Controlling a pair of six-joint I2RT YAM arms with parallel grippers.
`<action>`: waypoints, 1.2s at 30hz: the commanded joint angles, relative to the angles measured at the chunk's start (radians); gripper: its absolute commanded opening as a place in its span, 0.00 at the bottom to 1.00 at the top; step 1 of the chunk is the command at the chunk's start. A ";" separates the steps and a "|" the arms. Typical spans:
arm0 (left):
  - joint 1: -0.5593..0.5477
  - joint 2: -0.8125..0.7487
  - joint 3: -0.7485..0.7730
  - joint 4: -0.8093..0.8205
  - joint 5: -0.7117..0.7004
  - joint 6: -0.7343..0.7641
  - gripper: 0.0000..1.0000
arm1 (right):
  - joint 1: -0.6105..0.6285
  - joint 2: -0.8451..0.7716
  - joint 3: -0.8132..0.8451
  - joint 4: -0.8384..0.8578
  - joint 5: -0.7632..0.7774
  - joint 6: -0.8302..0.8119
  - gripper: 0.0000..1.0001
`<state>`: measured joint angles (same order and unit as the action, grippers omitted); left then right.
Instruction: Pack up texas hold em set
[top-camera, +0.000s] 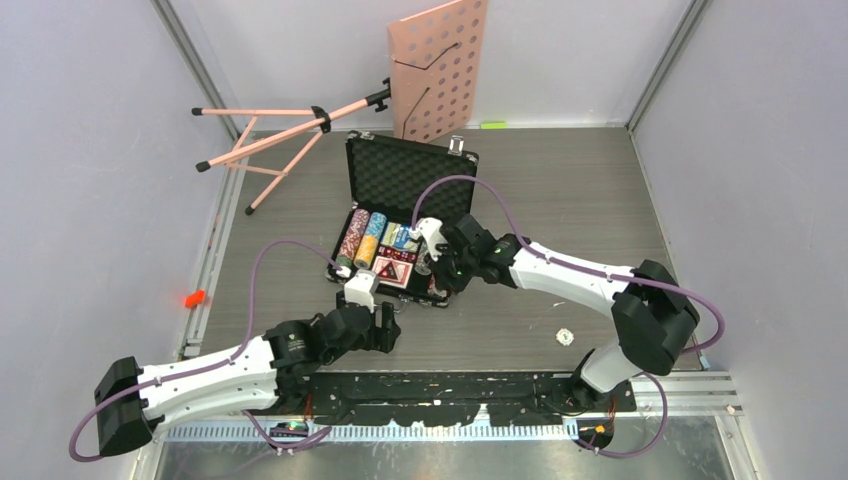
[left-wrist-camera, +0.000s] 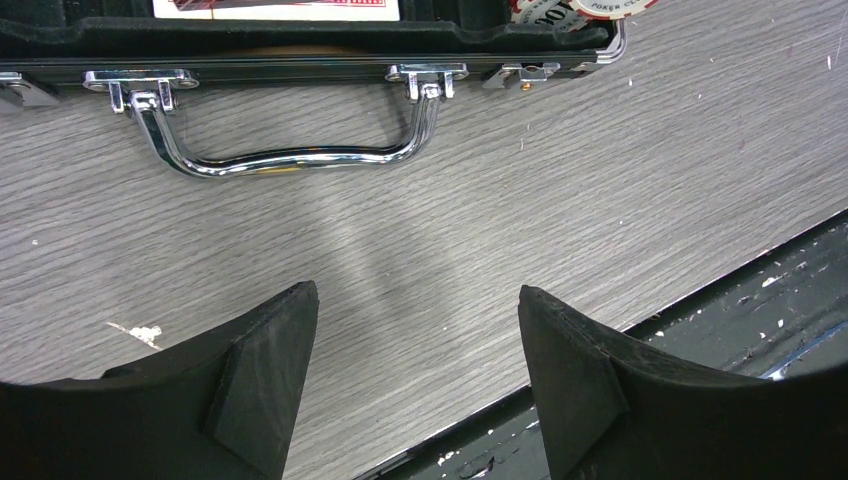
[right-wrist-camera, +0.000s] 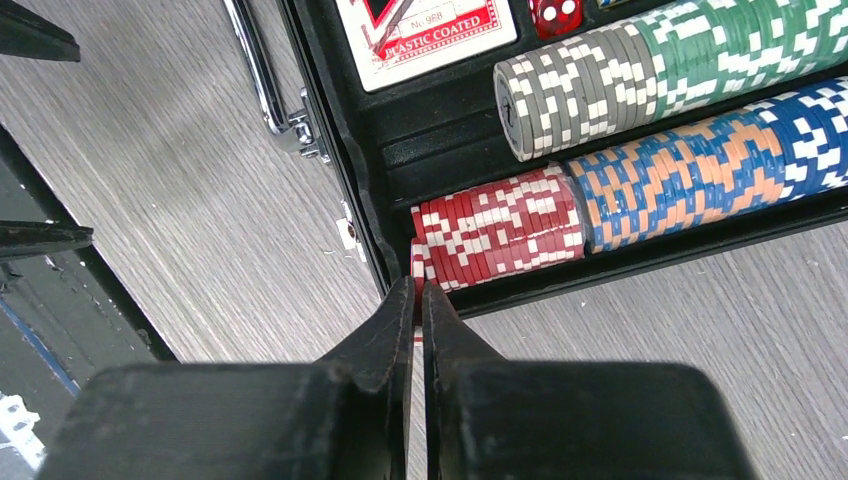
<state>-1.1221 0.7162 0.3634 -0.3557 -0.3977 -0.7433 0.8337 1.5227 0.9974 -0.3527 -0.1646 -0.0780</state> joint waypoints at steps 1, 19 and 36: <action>0.008 0.005 0.017 0.038 0.006 0.017 0.76 | -0.002 0.027 0.049 0.009 0.029 -0.025 0.10; 0.013 0.005 0.025 0.036 0.021 0.029 0.76 | -0.002 -0.128 0.025 -0.005 0.215 0.172 0.64; 0.013 0.076 0.031 0.175 0.114 0.142 0.78 | -0.300 -0.404 -0.168 -0.803 0.610 1.154 1.00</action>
<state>-1.1126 0.7685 0.3637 -0.2775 -0.3271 -0.6449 0.5278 1.2449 0.8650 -0.9737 0.3721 0.8089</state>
